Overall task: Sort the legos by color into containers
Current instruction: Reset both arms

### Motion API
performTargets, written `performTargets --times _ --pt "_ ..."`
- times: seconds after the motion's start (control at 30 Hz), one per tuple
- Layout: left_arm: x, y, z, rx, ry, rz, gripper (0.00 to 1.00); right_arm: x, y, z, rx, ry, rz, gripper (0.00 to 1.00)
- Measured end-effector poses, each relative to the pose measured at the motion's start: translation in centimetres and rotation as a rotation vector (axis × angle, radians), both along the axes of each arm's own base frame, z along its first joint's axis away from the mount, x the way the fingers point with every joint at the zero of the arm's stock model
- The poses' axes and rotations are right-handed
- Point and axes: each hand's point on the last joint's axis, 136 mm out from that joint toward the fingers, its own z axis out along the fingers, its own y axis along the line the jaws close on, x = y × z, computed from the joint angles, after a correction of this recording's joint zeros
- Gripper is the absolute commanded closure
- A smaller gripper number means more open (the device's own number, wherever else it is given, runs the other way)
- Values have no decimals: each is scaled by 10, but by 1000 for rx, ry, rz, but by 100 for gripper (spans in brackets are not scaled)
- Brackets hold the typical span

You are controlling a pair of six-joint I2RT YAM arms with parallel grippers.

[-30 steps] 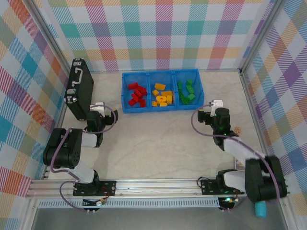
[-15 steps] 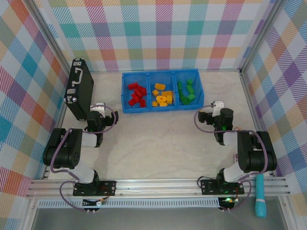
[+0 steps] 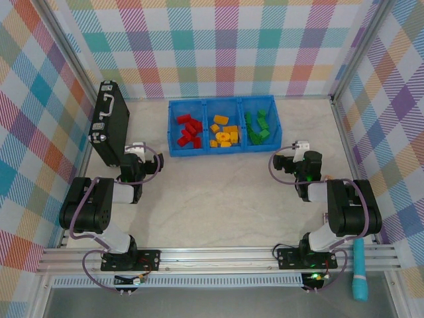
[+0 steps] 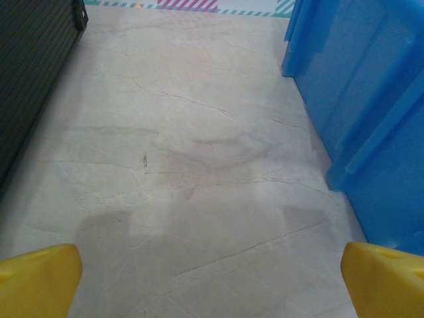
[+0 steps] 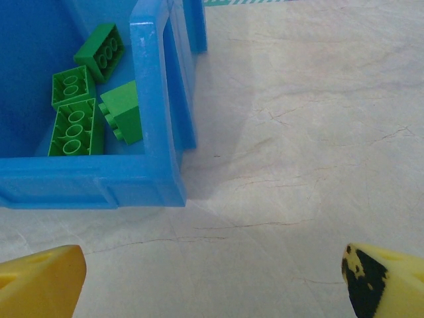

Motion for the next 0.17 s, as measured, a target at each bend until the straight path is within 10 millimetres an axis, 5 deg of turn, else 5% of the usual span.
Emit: performTargets --times 0.17 --pt "-2 0 -4 1 17 0 0 1 0 1 -2 -2 -2 1"
